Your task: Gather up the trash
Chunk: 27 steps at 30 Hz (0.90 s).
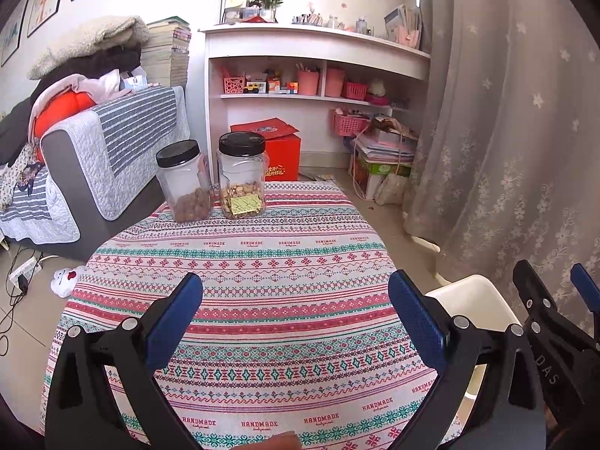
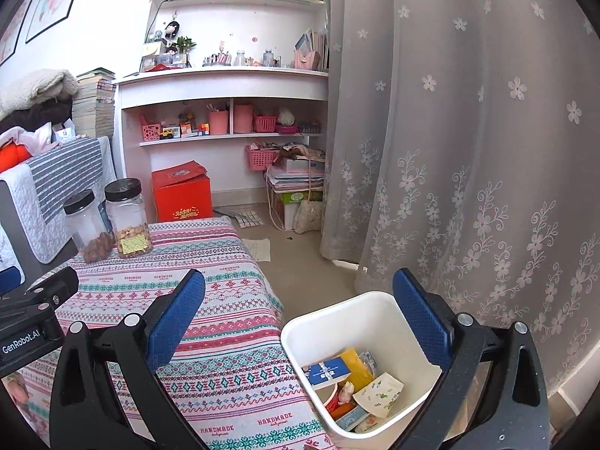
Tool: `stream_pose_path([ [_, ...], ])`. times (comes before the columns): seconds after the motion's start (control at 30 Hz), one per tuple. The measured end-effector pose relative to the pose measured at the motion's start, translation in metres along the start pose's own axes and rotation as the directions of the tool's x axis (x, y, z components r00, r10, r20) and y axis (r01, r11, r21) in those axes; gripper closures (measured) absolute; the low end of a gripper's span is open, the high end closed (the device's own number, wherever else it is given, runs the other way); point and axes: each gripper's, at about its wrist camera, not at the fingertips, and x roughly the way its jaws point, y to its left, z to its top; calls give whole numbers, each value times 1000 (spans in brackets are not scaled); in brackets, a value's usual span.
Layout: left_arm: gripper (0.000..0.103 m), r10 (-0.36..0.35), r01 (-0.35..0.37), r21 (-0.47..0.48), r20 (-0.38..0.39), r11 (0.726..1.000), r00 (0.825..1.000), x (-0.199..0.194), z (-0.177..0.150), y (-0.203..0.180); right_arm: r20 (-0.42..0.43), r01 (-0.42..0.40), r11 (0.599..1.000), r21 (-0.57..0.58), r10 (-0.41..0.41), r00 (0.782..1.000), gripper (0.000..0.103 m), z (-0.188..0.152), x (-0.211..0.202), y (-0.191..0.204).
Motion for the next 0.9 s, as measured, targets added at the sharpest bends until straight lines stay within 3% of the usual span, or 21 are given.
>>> stream_pose_path([
  [0.9,7,-19,19,-11,-3,1000,1000,2,-1,4,-13,-1,1000,7,1,1000,7,-1,2,-2],
])
